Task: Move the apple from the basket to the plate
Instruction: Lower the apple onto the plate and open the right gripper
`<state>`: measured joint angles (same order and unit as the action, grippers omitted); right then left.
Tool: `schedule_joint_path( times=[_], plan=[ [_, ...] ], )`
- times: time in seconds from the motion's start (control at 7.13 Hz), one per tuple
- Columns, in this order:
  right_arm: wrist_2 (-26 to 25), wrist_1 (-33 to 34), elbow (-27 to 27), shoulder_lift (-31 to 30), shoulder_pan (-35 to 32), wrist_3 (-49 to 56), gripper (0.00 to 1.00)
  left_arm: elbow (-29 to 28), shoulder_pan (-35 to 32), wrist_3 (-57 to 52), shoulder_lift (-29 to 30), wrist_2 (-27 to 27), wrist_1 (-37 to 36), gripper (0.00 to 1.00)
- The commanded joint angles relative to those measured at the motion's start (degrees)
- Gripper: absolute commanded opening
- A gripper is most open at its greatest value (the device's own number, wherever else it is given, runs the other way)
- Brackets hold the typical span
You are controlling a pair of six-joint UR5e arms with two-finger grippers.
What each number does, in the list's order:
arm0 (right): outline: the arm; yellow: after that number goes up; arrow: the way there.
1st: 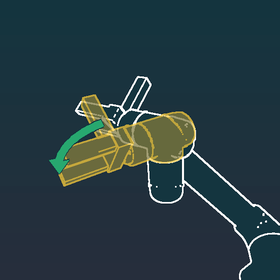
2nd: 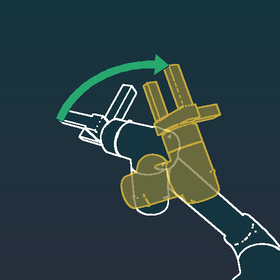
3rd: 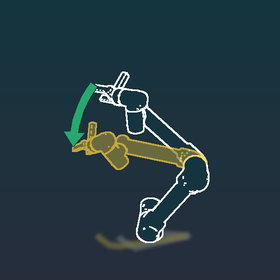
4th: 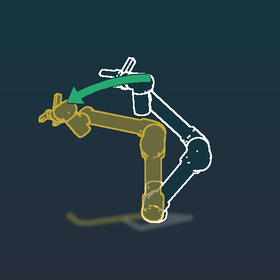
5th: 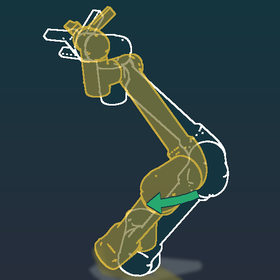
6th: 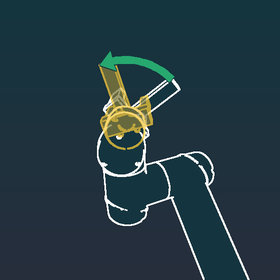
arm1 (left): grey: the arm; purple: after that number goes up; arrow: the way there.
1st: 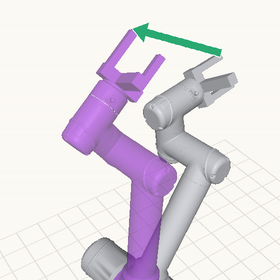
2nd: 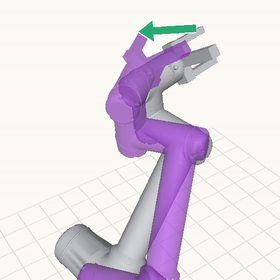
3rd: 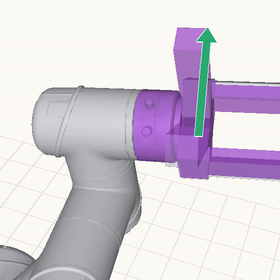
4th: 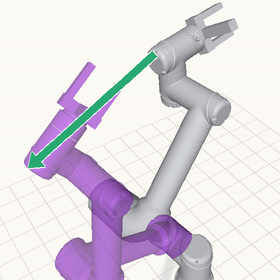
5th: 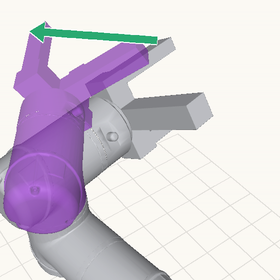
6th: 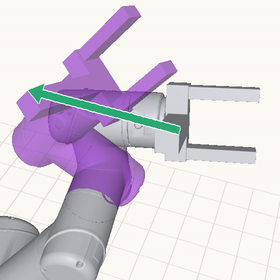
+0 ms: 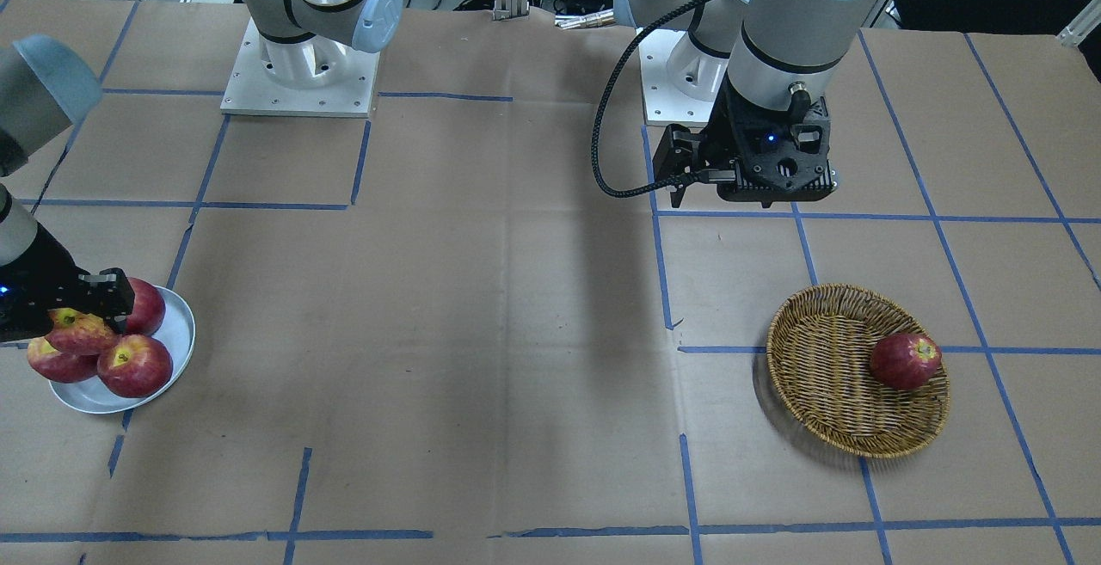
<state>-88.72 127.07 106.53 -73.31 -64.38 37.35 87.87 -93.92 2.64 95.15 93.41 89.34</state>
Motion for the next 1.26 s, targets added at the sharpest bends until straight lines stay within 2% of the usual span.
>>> schedule_joint_path(
  times=[0.0,0.28,0.42,0.56,0.84,1.12],
  plan=[
    [-0.4,0.03,0.17,0.54,1.26,0.35,0.58,0.46,-0.03,0.0,0.03,0.1,-0.04,0.99],
    [-0.57,0.02,0.17,0.63,1.53,0.44,0.58,-0.06,0.05,0.0,0.29,0.1,-0.04,0.99],
    [-0.57,-0.06,0.26,0.63,1.53,0.35,0.62,0.46,-0.03,0.0,-0.05,0.1,0.05,0.99],
    [-0.48,0.02,0.17,0.71,1.53,0.35,1.0,0.55,-0.03,0.0,-0.32,0.1,0.31,0.99],
    [-0.57,-0.59,-0.61,-0.24,1.53,0.18,1.0,0.29,-0.03,0.0,-0.58,0.28,0.22,0.99],
    [0.3,-0.68,-0.71,-4.27,-0.3,-0.52,1.0,-1.11,0.05,-0.09,-0.5,0.19,0.22,0.99]
  ],
)
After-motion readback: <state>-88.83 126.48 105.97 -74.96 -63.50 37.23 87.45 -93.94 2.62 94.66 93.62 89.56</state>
